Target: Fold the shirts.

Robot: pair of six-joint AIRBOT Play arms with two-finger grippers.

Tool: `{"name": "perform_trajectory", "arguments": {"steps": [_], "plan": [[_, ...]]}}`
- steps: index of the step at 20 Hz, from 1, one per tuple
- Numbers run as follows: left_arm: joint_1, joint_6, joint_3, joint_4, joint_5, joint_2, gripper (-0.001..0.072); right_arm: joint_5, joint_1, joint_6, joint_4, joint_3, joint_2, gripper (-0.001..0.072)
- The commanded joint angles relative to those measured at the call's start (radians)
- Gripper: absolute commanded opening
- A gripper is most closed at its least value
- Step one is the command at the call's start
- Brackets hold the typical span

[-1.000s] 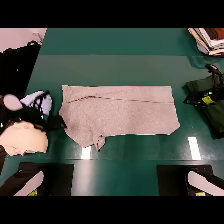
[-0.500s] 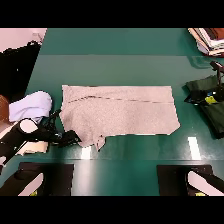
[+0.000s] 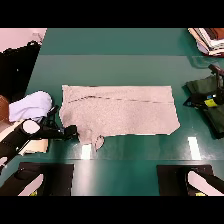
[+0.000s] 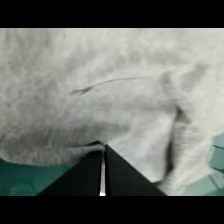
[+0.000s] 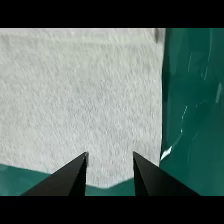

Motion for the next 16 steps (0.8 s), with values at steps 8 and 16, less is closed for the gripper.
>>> {"name": "perform_trajectory", "arguments": {"steps": [8, 16], "plan": [[-0.002, 0.064, 0.143, -0.023, -0.059, 0.002, 0.0022, -0.08, -0.114, 0.0, 0.123, -0.495, 0.119, 0.0444], [-0.002, 0.064, 0.143, -0.011, -0.053, 0.002, 0.0022, -0.254, -0.112, 0.0, 0.2, -0.556, 0.103, 0.0314]]}}
